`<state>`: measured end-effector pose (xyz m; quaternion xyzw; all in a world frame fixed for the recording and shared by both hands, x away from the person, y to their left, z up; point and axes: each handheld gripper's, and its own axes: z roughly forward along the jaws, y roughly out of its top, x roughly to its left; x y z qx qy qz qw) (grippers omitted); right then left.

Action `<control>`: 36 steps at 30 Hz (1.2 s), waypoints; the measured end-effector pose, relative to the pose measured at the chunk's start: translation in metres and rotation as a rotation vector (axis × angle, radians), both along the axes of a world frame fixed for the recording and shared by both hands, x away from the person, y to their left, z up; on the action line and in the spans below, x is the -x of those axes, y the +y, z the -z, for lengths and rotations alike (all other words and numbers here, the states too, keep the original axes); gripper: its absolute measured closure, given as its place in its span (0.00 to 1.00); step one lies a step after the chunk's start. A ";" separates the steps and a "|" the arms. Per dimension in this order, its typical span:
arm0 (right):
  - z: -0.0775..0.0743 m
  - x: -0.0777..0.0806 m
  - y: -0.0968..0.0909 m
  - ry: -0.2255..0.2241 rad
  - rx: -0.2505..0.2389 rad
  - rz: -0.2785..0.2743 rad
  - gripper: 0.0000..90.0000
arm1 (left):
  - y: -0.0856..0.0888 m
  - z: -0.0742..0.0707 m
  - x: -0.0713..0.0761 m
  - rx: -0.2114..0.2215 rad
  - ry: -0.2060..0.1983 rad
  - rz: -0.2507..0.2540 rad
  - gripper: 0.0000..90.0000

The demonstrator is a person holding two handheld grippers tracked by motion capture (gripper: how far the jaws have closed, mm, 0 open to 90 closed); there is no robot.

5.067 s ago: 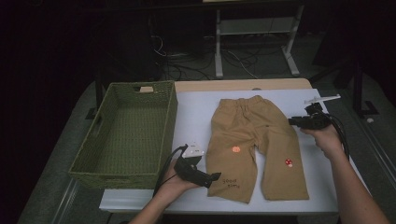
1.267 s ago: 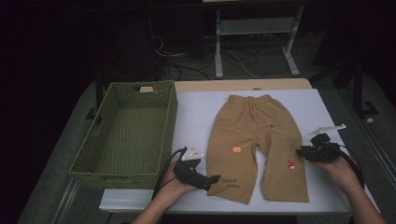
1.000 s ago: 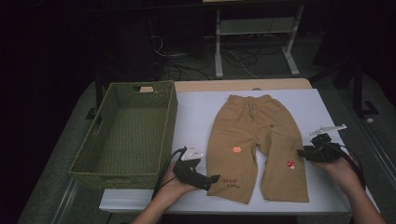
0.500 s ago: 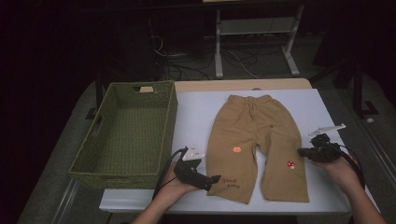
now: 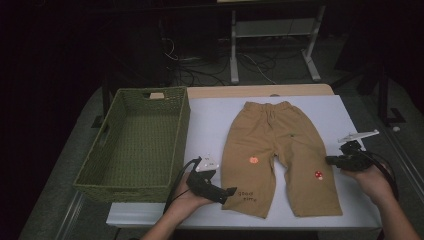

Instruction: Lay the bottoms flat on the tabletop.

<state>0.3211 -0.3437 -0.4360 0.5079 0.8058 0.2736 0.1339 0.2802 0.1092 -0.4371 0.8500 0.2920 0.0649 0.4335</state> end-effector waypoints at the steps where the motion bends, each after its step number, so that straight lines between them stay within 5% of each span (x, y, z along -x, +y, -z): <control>1: 0.000 0.000 0.000 0.000 0.000 0.000 0.98 | 0.000 0.000 0.000 0.000 0.000 0.000 0.00; 17: 0.003 0.000 -0.015 0.004 0.012 0.004 0.96 | 0.001 0.000 0.000 -0.005 -0.002 -0.003 0.00; 28: -0.004 0.003 -0.008 -0.053 -0.099 -0.047 0.59 | 0.001 -0.001 -0.001 -0.004 -0.005 -0.005 0.00; 36: -0.010 0.009 0.008 -0.086 -0.179 -0.118 0.47 | 0.002 -0.003 -0.001 -0.002 -0.010 -0.011 0.00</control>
